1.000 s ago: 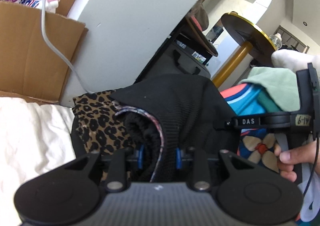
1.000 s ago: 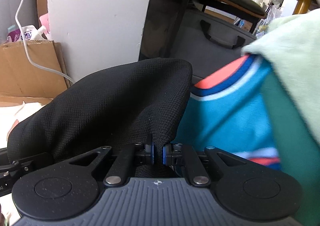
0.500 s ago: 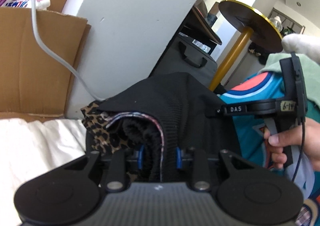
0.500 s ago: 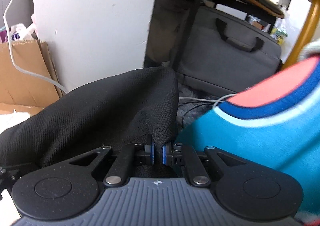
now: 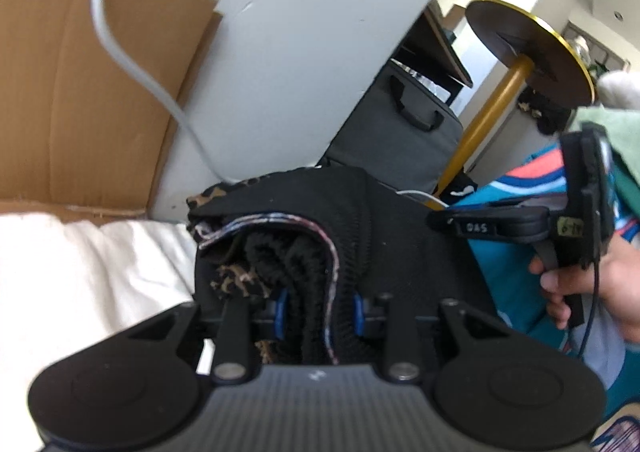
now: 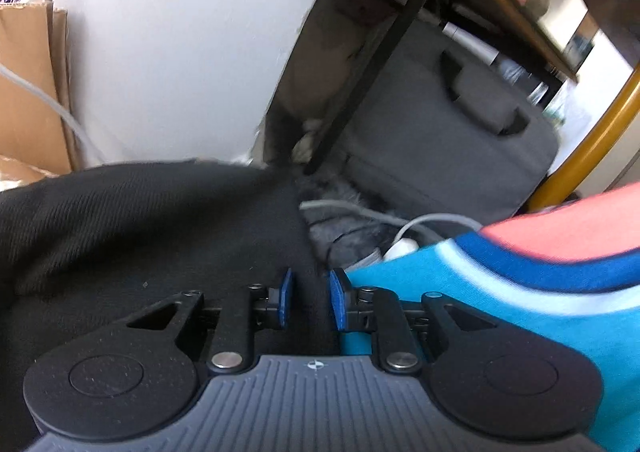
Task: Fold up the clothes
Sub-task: 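Carry the held pants bundle with both tools toward the blue blanket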
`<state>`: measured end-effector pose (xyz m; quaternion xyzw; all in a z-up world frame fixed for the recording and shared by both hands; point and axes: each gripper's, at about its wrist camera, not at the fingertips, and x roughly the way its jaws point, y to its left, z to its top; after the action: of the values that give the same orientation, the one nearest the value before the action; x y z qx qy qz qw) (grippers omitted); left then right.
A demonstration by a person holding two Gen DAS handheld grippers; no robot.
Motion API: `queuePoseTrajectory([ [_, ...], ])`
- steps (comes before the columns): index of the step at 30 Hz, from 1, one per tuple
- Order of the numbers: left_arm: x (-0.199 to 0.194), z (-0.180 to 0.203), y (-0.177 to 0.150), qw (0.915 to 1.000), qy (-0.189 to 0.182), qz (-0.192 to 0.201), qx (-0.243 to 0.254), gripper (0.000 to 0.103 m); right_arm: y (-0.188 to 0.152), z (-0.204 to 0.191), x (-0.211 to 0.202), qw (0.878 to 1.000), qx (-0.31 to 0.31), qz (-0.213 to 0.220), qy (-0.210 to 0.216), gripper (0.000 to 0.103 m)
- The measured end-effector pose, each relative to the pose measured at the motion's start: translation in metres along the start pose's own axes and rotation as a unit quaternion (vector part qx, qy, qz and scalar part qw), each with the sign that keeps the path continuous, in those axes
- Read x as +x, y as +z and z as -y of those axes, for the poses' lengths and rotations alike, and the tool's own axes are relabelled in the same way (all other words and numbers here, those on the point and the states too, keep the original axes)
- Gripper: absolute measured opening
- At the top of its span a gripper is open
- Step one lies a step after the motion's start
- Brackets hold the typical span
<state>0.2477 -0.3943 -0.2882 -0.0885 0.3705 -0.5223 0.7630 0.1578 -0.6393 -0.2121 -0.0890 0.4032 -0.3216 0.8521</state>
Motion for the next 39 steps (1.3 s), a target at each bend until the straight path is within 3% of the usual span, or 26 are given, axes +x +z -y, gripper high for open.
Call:
queuePoseTrajectory([
  [2,0.000,-0.004,0.001,0.9997,-0.006,-0.006,-0.021,0.038,0.000,0.006,-0.013,0.999,0.040,0.017,-0.001,0.026],
  [5,0.000,-0.006,0.006,0.9994,-0.013,-0.011,-0.029,0.062,-0.011,0.012,-0.028,0.992,0.122,0.025,0.022,0.026],
  [7,0.003,-0.008,0.008,0.9986,-0.025,-0.015,-0.045,0.068,-0.024,0.009,-0.035,0.984,0.171,0.022,0.045,0.026],
  [15,0.012,-0.024,0.021,0.9934,-0.034,-0.019,-0.108,0.068,-0.072,-0.008,-0.038,0.965,0.246,0.004,0.089,0.026],
  [18,0.018,-0.030,0.030,0.9917,-0.017,-0.012,-0.126,0.062,-0.088,-0.013,-0.035,0.965,0.244,-0.003,0.094,0.026],
  [20,0.020,-0.035,0.033,0.9892,-0.030,-0.007,-0.143,0.039,-0.098,-0.017,-0.032,0.966,0.239,-0.007,0.097,0.026],
  [22,0.024,-0.036,0.038,0.9907,-0.024,-0.012,-0.134,0.035,-0.107,-0.017,-0.032,0.965,0.242,-0.005,0.098,0.026],
  [26,0.026,-0.035,0.053,0.9963,0.017,-0.019,-0.082,0.037,-0.121,-0.019,-0.033,0.967,0.237,0.010,0.093,0.026],
  [30,0.014,-0.043,0.074,0.9930,0.100,-0.003,-0.063,0.037,-0.124,-0.017,-0.032,0.971,0.228,0.007,0.077,0.026],
  [32,0.005,-0.046,0.081,0.9925,0.107,-0.003,-0.060,0.030,-0.125,-0.014,-0.035,0.972,0.227,0.000,0.052,0.026],
  [34,-0.003,-0.041,0.084,0.9934,0.109,-0.007,-0.036,0.030,-0.127,-0.016,-0.040,0.975,0.220,-0.005,0.025,0.026],
  [39,-0.012,-0.004,0.081,0.9961,0.078,-0.026,0.033,0.030,-0.133,-0.014,-0.056,0.973,0.220,0.045,0.041,0.028],
])
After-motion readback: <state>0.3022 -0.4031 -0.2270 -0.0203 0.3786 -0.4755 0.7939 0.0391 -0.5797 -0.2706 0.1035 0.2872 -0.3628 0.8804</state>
